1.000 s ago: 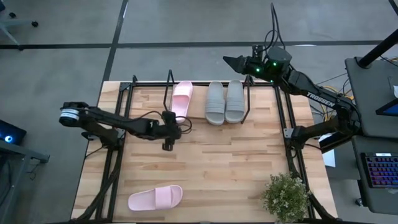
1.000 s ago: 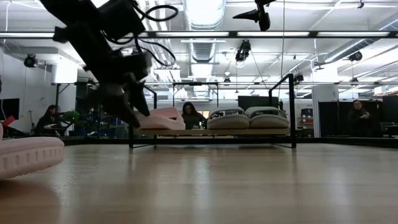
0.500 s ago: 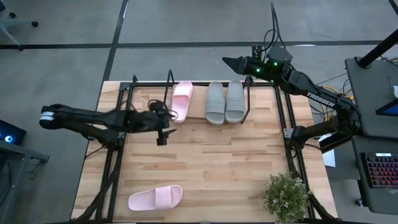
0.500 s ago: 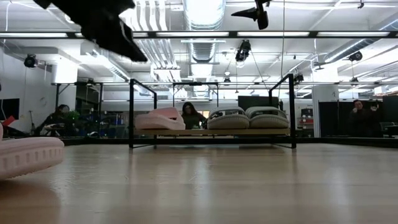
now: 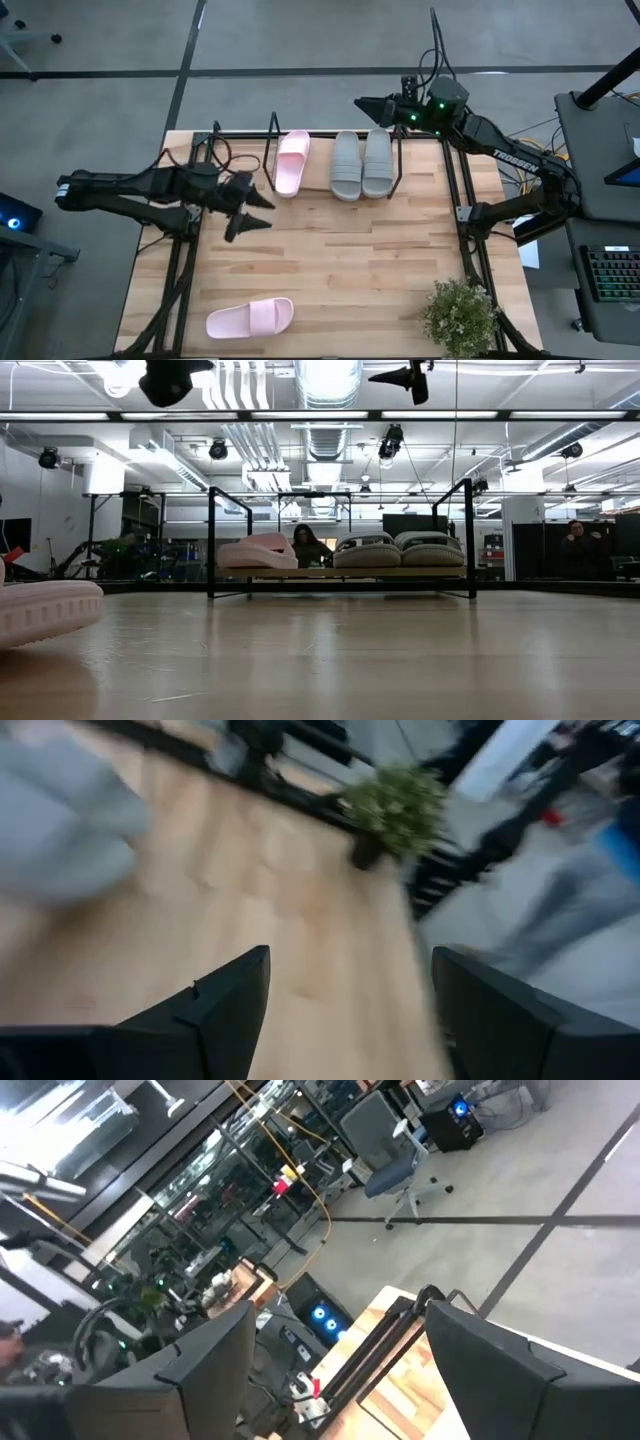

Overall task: Pick and place slides into the shelf
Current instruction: Put the pink slipper on the shelf

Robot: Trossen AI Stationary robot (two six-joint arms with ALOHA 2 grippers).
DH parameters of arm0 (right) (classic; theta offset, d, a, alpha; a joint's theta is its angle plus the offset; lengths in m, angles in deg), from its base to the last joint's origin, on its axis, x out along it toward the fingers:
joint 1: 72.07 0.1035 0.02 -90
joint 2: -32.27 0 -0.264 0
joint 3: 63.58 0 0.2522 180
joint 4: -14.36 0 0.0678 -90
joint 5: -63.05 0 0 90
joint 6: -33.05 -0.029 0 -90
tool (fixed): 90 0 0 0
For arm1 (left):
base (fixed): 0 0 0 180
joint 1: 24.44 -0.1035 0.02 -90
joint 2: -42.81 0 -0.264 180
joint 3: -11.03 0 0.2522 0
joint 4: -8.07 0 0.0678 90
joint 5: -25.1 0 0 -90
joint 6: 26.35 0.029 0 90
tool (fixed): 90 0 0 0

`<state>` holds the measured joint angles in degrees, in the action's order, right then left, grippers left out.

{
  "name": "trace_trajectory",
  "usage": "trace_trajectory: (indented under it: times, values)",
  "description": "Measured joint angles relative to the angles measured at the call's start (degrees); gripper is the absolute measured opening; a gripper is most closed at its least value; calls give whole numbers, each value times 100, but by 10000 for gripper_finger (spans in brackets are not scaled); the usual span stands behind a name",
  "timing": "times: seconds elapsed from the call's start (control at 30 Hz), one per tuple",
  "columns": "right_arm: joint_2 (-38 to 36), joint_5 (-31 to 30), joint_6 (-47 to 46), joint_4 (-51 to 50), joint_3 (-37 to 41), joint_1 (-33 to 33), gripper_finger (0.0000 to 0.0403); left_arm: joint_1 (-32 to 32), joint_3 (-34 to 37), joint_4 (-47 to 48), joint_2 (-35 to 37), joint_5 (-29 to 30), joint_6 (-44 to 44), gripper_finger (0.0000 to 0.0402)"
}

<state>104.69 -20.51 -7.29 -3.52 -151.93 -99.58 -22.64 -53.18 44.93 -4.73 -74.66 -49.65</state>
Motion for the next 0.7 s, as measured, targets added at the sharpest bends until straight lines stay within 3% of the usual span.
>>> trace_trajectory:
  times: [0.3, 0.5, 0.7]
  values:
    - [0, 0, 55, -7, 0, 39, 271, 5, 23, 364, 223, -1515, -2870, 261]
    - [0, 0, 55, -13, 0, 39, 271, 64, 29, 368, 289, -1653, -4317, 261]
    - [0, 2, 55, -44, 0, 39, 267, 198, 31, 1114, 365, -1716, -4942, 261]
